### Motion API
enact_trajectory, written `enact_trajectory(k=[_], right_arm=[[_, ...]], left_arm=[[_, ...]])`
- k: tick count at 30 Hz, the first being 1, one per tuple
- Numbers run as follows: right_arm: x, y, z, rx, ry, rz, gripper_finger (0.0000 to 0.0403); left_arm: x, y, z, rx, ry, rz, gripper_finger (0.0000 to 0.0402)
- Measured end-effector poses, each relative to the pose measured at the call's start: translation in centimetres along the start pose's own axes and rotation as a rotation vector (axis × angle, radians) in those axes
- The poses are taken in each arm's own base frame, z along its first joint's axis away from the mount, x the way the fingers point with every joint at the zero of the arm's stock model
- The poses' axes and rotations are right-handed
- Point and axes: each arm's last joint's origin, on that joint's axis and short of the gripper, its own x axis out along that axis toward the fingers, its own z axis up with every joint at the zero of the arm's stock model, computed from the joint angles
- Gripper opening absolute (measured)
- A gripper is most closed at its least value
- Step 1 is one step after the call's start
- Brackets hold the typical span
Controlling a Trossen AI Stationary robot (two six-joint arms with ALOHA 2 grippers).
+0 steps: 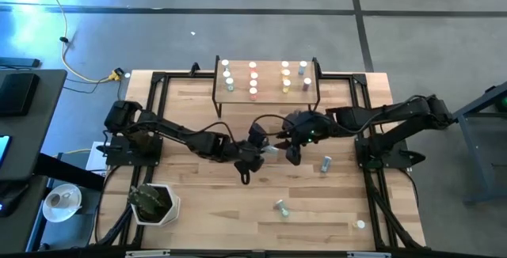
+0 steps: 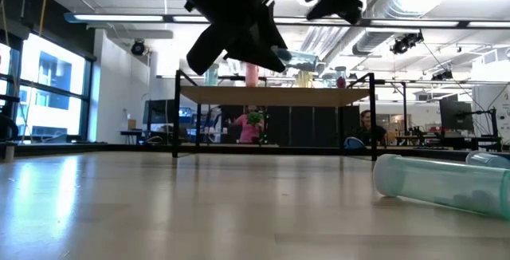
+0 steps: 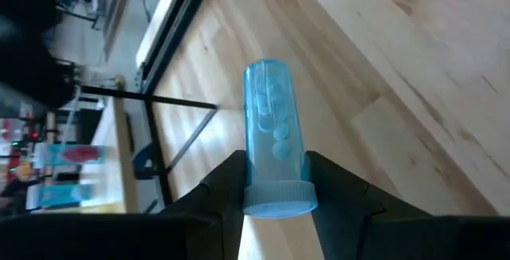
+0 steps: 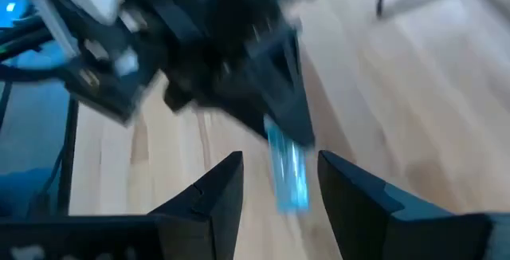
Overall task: Pick and place medicine bottles onto shelf by color
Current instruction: Align the blue pill bottle with the blue pill bottle
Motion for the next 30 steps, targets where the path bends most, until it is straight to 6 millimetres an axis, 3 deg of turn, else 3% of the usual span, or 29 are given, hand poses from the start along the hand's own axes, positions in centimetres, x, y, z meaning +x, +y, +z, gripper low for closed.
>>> enact_trajectory(k=[5, 11, 21, 30], right_arm=[[0.0, -0.4, 0.8, -0.085, -0.043, 0.055, 0.0154], [0.1, -1.3, 1.1, -0.062, -0.037, 0.068, 0.0155], [0.0, -2.1, 1.1, -0.048, 0.017, 0.144, 0.0210], [0.0, -3.0, 1.1, -0.004, 0.057, 0.197, 0.0213]], left_arm=[[-0.5, -0.3, 0.4, 0.039, 0.028, 0.040, 0.0110], [-0.9, -0.6, 0.9, 0.118, 0.070, 0.097, 0.0110], [-1.3, 0.0, 1.8, 0.179, 0.083, 0.217, 0.0110], [-1.3, 0.3, 2.0, 0.199, 0.073, 0.251, 0.0110]])
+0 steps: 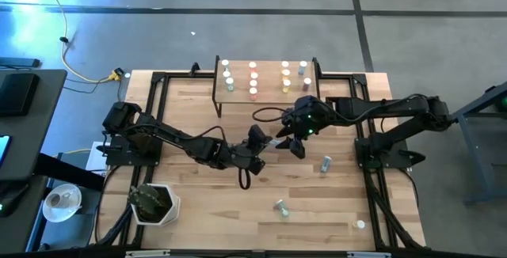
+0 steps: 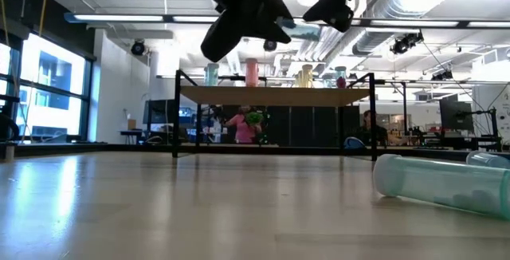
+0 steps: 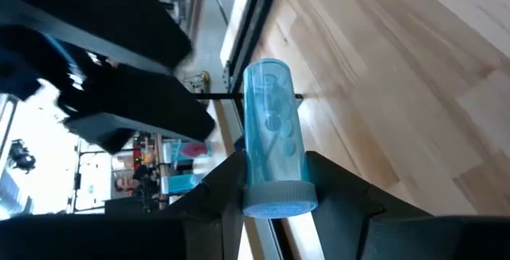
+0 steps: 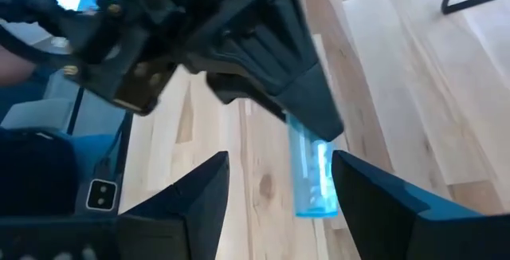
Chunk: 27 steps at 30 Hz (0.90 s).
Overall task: Pick and place medicine bottles onto shelf by color
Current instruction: Align the blue pill bottle with the blue pill bottle
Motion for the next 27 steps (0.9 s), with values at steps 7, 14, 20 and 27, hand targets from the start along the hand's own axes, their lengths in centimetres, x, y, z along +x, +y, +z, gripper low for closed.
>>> enact_trajectory(k=[7, 14, 20, 27], right_arm=[[0.4, -0.6, -0.2, 0.031, 0.034, -0.005, 0.0213], [1.3, -0.9, -0.4, 0.051, 0.074, -0.004, 0.0213], [1.4, -0.8, -0.4, 0.049, 0.080, 0.018, 0.0190], [1.4, -0.9, -0.4, 0.053, 0.081, 0.017, 0.0122]], left_arm=[[0.0, 0.6, 0.2, 0.014, 0.003, 0.057, 0.0110], [0.0, 1.0, 0.4, 0.052, -0.001, 0.092, 0.0111], [0.0, 1.0, 0.3, 0.070, -0.001, 0.091, 0.0111], [0.0, 1.0, 0.4, 0.100, -0.001, 0.091, 0.0111]])
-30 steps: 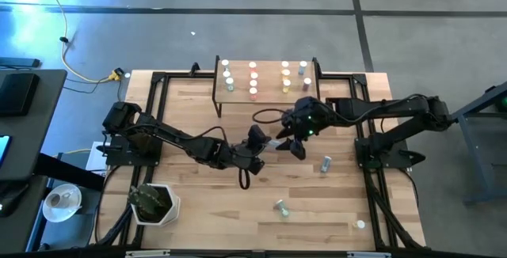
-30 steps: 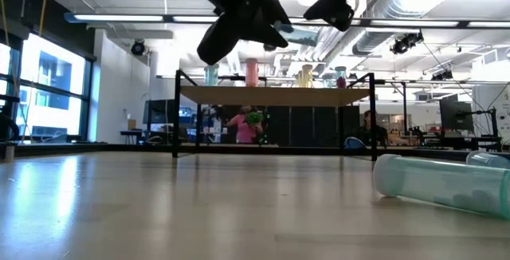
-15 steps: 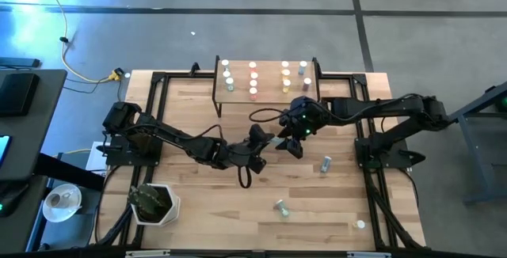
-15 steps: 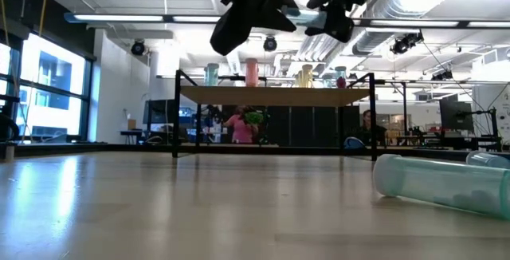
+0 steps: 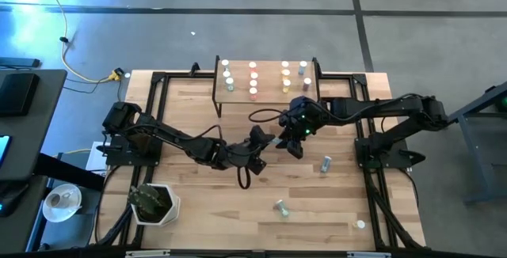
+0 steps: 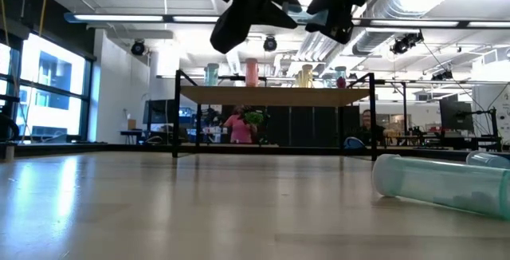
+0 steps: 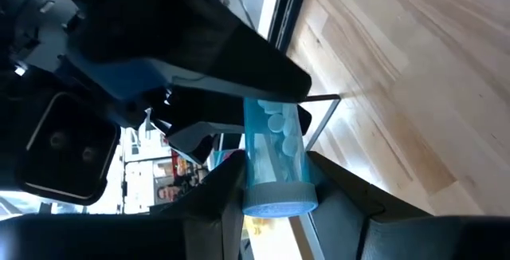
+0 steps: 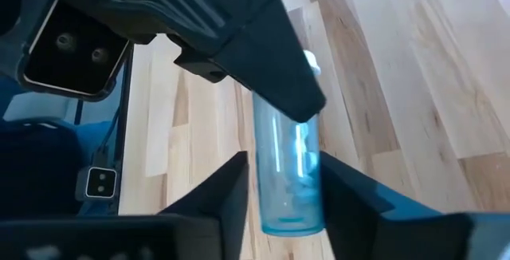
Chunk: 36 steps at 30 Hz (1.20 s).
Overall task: Pick and place medicine bottles onto shelf by color
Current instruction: Align the blue pill bottle with the blue pill bottle
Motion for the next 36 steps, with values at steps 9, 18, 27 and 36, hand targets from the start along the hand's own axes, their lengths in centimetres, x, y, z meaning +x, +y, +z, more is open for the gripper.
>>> enact_trajectory(k=[9, 18, 27, 36], right_arm=[[0.0, -0.1, 0.0, 0.005, 0.004, -0.005, 0.0081], [0.0, -0.1, -0.1, 0.008, 0.008, -0.006, 0.0087], [0.0, -0.3, -0.2, 0.012, 0.005, -0.076, 0.0084], [-2.0, -0.1, -0.4, 0.000, -0.041, -0.176, 0.0083]], left_arm=[[0.0, 0.0, 0.0, 0.003, 0.002, 0.000, 0.0111], [0.0, 0.0, 0.0, -0.004, 0.005, -0.001, 0.0137], [0.0, 0.0, -0.2, -0.190, 0.057, 0.022, 0.0213], [0.0, 0.0, -0.4, -0.325, 0.114, 0.051, 0.0228]])
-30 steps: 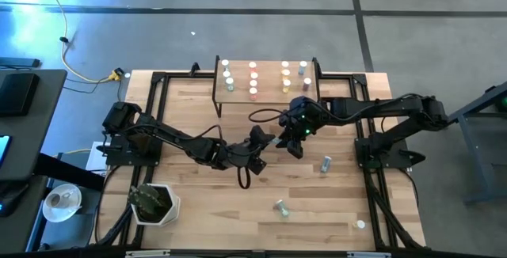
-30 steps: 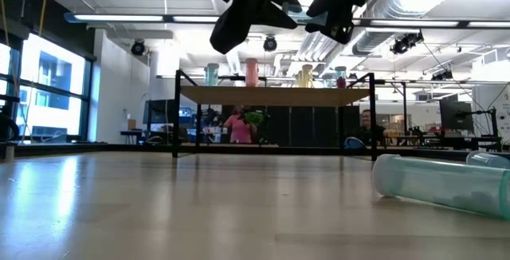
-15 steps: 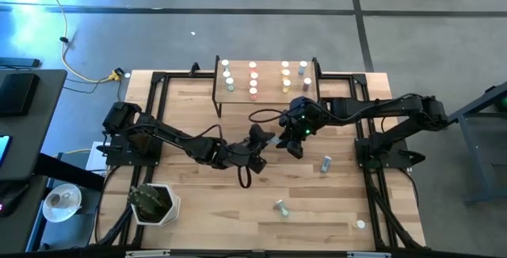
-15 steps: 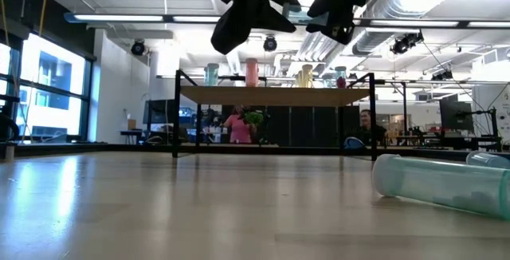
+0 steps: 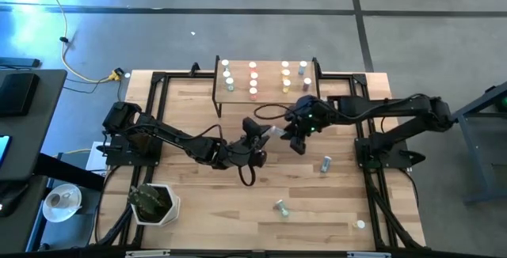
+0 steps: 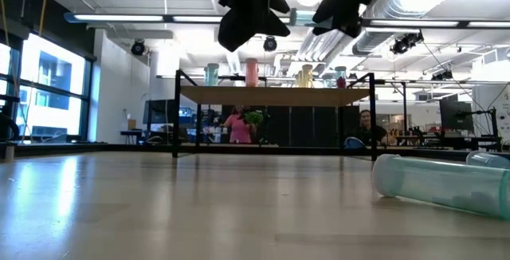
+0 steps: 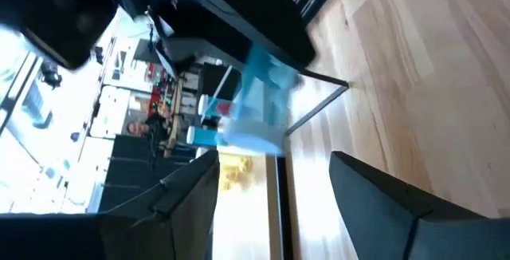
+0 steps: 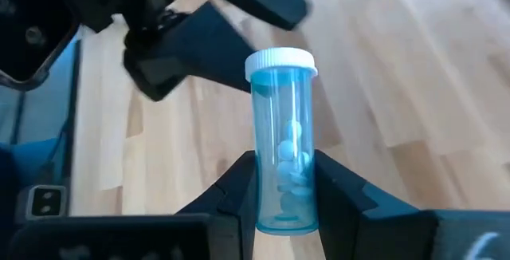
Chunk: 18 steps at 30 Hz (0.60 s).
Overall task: Pick and place medicine bottles onto shelf by color
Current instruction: Align the blue pill bottle with the blue pill bottle
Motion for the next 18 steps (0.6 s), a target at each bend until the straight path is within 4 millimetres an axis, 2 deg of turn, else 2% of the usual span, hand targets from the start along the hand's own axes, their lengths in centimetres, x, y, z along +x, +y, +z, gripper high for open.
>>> enact_trajectory(k=[8, 12, 18], right_arm=[[-4.0, 0.1, 0.0, -0.024, -0.135, -0.104, 0.0083], [-5.8, 0.1, 0.0, -0.089, -0.216, -0.155, 0.0083], [-8.5, 0.8, 0.1, -0.199, -0.348, -0.167, 0.0083]], left_arm=[[0.7, 0.4, -0.5, -0.092, 0.022, 0.009, 0.0218], [1.6, 0.9, -1.2, -0.181, 0.039, 0.012, 0.0216], [3.6, 2.6, -2.5, -0.373, 0.061, 0.017, 0.0216]])
